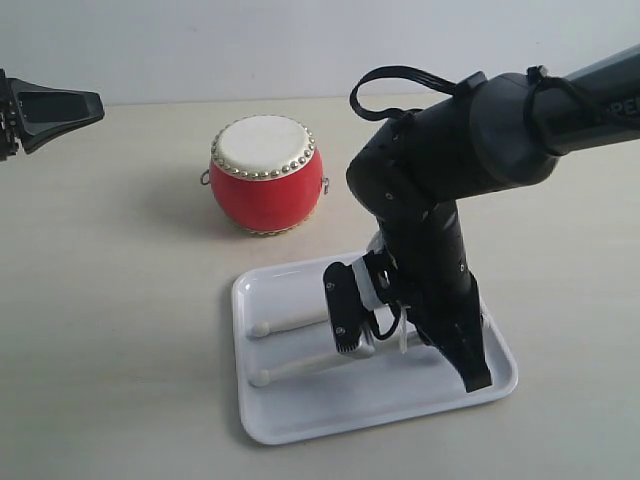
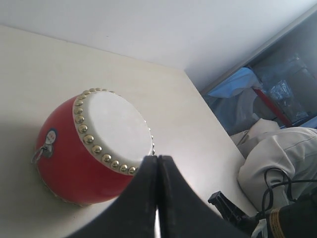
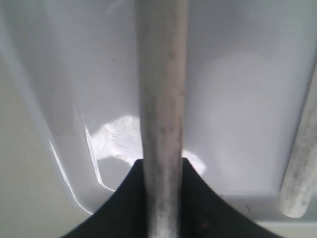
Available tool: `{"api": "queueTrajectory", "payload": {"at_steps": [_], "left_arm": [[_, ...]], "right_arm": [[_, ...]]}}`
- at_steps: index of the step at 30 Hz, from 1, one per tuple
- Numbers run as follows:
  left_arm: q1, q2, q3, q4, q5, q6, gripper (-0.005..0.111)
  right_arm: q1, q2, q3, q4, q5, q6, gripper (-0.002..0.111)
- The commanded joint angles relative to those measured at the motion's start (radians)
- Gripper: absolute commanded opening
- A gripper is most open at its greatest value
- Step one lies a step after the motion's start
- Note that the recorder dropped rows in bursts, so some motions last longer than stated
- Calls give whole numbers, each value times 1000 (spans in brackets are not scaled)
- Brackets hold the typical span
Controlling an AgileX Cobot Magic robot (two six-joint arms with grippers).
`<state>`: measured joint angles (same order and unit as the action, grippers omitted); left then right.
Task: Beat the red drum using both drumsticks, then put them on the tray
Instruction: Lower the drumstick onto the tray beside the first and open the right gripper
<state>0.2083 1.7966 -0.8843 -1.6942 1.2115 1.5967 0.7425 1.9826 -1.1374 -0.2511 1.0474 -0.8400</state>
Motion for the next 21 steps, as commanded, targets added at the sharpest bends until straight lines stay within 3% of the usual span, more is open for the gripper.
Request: {"api": "queueTrajectory", "payload": {"at_steps": [1, 11, 21], "left_arm": [[1, -4, 1, 1, 10, -2, 0], [1, -4, 1, 1, 10, -2, 0], [1, -4, 1, 1, 10, -2, 0]], "right_arm": [[2, -3, -7, 16, -4, 5, 18], [2, -3, -7, 14, -4, 5, 50], [2, -79, -7, 7, -1, 43, 53]]}}
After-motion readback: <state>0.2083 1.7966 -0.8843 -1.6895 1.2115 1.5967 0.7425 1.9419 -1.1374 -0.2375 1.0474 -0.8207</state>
